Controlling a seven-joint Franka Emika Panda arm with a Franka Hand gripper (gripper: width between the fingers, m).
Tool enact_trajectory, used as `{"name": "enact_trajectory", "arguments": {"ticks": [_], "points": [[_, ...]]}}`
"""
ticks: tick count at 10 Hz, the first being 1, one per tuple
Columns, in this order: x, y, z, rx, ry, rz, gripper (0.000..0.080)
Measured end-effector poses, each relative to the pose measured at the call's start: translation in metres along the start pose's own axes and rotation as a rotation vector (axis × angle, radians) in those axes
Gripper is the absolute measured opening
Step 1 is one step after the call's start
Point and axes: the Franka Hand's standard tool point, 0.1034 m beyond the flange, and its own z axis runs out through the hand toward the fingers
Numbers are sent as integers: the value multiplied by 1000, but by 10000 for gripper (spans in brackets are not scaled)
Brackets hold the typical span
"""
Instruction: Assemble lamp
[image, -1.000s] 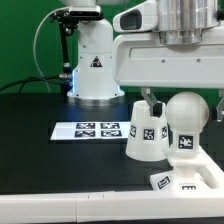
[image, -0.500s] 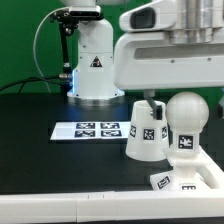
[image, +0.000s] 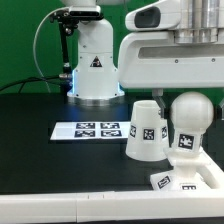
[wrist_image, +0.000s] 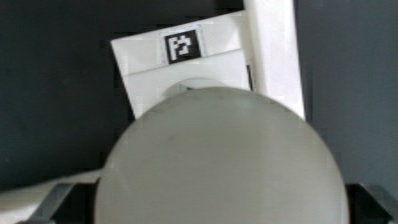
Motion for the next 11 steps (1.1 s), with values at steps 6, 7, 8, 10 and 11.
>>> {"name": "enact_trajectory", "arguments": {"ticks": [6,7,8,10,11], "points": [[1,9,1,103,26,912,573],[-1,12,1,157,10,1055,573],[-1,11,1,176,-4,1150,574],[-2,11,2,174,-5,1151,577],[-2,11,2,174,-3,1130,577]]}}
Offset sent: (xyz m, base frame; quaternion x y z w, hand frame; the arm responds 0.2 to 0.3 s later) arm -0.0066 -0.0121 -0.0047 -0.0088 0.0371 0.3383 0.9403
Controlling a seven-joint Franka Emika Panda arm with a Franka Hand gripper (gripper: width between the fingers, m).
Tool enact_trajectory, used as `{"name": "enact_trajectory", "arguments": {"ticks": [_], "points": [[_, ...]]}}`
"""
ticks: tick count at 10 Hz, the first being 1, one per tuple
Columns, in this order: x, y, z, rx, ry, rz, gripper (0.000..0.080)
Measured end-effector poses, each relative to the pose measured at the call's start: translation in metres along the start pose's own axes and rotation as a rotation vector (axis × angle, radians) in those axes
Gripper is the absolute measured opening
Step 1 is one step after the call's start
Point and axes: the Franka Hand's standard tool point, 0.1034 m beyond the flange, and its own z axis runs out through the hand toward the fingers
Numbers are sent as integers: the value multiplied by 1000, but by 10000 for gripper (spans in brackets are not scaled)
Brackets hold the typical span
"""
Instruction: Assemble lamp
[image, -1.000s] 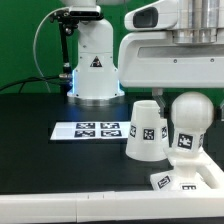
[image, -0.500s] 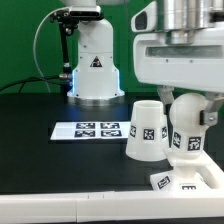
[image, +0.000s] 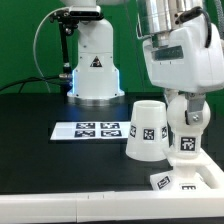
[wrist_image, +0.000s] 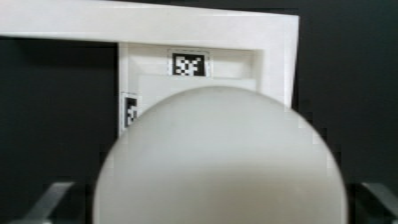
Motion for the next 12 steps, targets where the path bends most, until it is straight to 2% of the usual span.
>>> {"name": "enact_trajectory", "arguments": {"ticks": [1,3,4,7,8,9,10,11,12], "points": [[0,0,0,0,0,-13,684],[4,1,0,-8,-10,-465,696],[0,4,2,-17,-20,-552,696],[2,3,2,-16,-16,-758,698],[0,5,2,-36,-7,-879,698],[-8,7,4,-84,16,-1079,698],[-16,7,5,-120,25,-1352,698],[-14,7,5,-127,17,-1519,698],[-13,7,4,-125,17,-1511,698]]}}
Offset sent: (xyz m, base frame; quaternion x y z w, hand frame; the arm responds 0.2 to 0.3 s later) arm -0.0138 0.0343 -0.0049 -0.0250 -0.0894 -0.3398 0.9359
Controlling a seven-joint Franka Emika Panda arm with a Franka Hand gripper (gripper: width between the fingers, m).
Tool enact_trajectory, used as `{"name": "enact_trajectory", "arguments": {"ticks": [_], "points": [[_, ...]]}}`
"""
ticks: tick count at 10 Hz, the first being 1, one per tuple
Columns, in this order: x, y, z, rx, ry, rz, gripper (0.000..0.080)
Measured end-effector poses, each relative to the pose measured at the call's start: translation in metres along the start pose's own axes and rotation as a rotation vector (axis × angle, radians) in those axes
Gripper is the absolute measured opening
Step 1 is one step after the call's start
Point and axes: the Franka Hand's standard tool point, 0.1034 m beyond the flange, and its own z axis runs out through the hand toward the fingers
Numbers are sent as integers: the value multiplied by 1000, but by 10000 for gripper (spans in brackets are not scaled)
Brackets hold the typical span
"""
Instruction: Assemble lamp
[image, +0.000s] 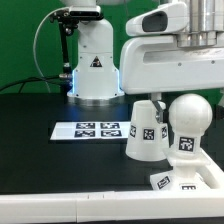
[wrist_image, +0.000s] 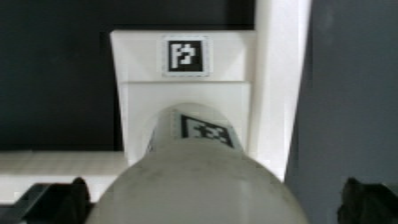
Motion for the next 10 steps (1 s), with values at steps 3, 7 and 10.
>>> {"name": "enact_trajectory", "arguments": {"ticks": [3,7,10], "points": [[0,0,0,3,0,88,571],[1,-1,1,9,52,644,571],[4,3,1,100,65,1167,574]]}}
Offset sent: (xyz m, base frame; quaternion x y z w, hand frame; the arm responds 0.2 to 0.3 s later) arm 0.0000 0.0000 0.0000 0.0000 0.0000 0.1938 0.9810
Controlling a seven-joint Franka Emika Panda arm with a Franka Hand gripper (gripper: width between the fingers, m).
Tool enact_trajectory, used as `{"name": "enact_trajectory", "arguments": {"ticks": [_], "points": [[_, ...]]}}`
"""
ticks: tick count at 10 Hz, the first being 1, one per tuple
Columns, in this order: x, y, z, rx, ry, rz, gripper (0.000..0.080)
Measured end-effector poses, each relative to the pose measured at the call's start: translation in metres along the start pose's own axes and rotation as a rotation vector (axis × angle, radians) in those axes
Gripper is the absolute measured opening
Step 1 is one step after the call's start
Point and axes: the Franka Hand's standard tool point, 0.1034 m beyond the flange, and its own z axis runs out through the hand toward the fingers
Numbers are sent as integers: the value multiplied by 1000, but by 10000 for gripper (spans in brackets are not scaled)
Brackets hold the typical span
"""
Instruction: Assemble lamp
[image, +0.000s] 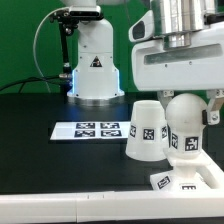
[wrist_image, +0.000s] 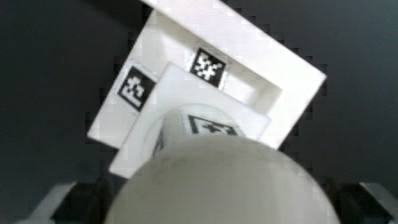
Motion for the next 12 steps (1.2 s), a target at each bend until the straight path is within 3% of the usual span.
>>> {"name": "enact_trajectory", "arguments": {"ticks": [1,2,4,5,6,12], "points": [[1,0,0,31,-18,178,574],[1,0,0,33,-23,231,574],[1,0,0,33,-23,211,574],[2,1,1,24,-23,98,662],[2,1,1,24,-23,98,689],[2,1,1,24,-23,98,698]]}}
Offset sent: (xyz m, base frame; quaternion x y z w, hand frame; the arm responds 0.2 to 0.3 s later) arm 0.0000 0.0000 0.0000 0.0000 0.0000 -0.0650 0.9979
